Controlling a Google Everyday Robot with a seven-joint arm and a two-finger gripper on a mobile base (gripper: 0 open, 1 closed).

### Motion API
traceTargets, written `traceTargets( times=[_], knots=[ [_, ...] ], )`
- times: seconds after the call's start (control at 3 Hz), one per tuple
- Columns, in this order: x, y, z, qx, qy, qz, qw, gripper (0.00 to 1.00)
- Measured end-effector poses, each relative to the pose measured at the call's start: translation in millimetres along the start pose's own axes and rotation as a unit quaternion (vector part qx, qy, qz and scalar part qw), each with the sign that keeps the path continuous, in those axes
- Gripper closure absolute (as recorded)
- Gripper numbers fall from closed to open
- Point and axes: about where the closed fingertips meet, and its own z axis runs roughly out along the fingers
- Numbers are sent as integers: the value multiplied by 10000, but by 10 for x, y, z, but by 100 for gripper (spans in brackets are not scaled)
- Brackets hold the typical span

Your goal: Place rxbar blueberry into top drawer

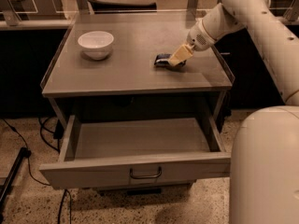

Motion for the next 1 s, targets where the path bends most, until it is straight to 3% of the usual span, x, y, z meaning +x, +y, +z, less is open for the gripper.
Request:
traceTargets(
  times=[0.33,1.0],
  knots=[
    [-343,162,-281,101,68,-160,9998,100],
    [-323,213,-293,11,-17,-166,9999,100]
  ],
)
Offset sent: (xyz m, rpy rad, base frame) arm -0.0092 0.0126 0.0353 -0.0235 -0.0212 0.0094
